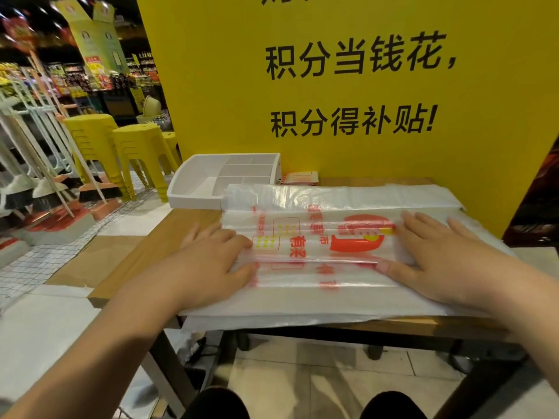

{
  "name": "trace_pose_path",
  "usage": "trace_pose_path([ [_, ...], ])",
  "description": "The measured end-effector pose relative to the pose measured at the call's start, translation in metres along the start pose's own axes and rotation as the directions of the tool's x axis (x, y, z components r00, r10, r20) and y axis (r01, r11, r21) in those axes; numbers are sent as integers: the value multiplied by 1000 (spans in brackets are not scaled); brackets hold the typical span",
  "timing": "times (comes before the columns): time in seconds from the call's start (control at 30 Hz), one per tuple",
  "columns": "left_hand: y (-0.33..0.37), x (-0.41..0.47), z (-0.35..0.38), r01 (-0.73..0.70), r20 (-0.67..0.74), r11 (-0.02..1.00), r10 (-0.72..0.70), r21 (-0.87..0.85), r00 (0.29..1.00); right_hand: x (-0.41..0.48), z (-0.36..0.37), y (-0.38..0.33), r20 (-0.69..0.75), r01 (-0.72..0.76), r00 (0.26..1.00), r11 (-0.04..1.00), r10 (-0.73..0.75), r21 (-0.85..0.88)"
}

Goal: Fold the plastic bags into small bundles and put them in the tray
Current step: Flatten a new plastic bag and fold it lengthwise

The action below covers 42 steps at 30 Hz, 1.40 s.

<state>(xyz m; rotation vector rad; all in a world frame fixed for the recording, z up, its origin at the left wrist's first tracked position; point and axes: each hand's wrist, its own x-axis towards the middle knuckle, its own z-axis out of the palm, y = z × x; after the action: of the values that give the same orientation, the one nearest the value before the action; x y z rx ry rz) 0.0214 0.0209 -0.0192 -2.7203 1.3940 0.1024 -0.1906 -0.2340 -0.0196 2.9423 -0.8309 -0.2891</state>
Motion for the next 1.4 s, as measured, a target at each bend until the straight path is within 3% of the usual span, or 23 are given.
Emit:
trace_pose_path([
  [0.1,6,7,-11,-68,13,989,66,135,998,-1,-7,-16,-155,165,971,979,-182,-118],
  [0.2,11,9,-13,-71,-23,981,77,182,997,1,-10,-33,-289,286,909,954,-301,-96],
  [0.4,2,7,-15,-73,87,990,62,121,994,11,-8,-47,-360,311,867,939,-344,-148],
  [0.57,-1,10,-15,-82,-144,946,133,315,981,16,-10,-53,-407,308,840,933,-358,-184],
  [0.73,-6,16,-20,-8,-281,978,67,207,957,16,-20,-56,-435,311,830,937,-348,-157],
  [0.83,-13,24,-23,15,-317,983,45,183,947,17,-31,-53,-430,316,849,947,-308,-55],
  [0.93,-9,16,-28,1,-538,996,47,90,841,17,-49,-43,-381,342,891,917,-246,206],
  [1.0,8,-1,-33,-106,-645,994,80,-1,760,15,-61,-37,-276,324,937,822,-213,468],
  [1.03,19,-12,-36,-172,-672,984,97,-46,734,14,-65,-35,-223,298,954,726,-202,620],
  [1.13,56,-43,-38,-360,-645,876,75,-323,761,11,-73,-35,-102,155,981,343,-166,926],
  [1.23,83,-59,-29,-426,-523,690,80,-585,848,15,-74,-42,-49,57,996,111,-77,992],
  [1.4,111,-68,-5,-350,-344,441,96,-827,934,16,-68,-55,67,-64,998,-195,4,979],
])
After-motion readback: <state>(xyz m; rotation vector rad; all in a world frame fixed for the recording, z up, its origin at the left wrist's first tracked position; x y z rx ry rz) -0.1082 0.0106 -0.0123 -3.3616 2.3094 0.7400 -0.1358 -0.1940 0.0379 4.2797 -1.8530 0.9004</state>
